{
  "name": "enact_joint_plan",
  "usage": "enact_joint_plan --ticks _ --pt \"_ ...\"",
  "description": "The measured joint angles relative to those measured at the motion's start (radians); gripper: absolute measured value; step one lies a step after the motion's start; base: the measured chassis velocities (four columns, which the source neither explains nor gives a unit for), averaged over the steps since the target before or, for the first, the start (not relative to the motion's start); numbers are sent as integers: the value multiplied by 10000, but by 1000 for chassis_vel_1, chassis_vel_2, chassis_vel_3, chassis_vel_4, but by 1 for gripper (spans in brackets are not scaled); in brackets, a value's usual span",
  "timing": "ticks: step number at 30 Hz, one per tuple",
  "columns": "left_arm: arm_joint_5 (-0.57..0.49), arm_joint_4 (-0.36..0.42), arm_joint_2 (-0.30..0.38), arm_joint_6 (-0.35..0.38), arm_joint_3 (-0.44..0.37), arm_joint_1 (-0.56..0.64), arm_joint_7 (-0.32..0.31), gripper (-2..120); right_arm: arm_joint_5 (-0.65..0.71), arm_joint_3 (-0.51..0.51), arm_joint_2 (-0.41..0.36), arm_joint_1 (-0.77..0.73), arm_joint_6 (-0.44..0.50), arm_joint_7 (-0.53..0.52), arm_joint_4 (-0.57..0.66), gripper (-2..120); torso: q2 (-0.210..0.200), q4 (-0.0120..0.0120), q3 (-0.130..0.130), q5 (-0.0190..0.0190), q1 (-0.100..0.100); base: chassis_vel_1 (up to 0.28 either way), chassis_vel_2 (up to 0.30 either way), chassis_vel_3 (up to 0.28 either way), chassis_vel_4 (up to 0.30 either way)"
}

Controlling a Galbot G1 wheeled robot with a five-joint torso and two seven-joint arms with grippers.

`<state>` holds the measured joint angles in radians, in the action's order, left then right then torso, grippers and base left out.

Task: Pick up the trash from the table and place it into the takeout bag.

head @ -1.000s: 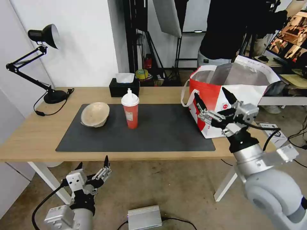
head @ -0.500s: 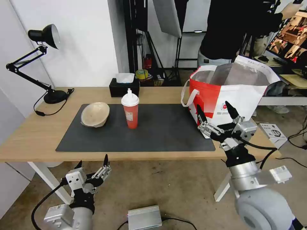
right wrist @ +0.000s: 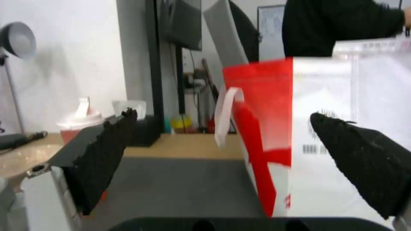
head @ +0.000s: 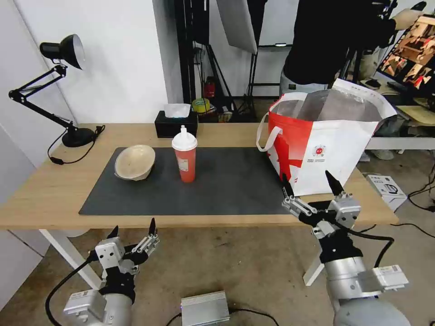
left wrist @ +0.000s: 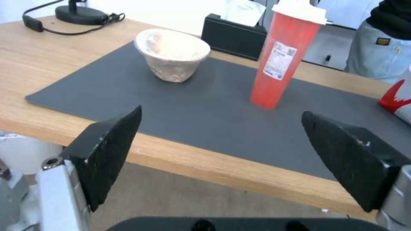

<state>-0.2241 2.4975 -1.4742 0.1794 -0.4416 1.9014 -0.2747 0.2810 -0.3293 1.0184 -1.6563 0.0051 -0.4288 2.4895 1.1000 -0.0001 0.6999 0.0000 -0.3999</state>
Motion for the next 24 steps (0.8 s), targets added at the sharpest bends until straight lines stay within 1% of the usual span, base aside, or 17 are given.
enact_joint_plan --ticks 10,17,24 --pt "5 -62 6 -6 6 13 0 100 -938 671 376 -540 -24 -229 -322 100 0 0 1 0 -1 0 0 0 0" --pt "5 -102 -4 -30 -6 4 0 100 -1485 877 426 -813 -60 -443 -427 100 0 1 1 0 -1 0 0 0 0" --pt "3 -121 6 -46 -30 0 0 100 -1642 902 318 -1050 -492 -686 -258 100 0 1 1 0 -1 0 0 0 0"
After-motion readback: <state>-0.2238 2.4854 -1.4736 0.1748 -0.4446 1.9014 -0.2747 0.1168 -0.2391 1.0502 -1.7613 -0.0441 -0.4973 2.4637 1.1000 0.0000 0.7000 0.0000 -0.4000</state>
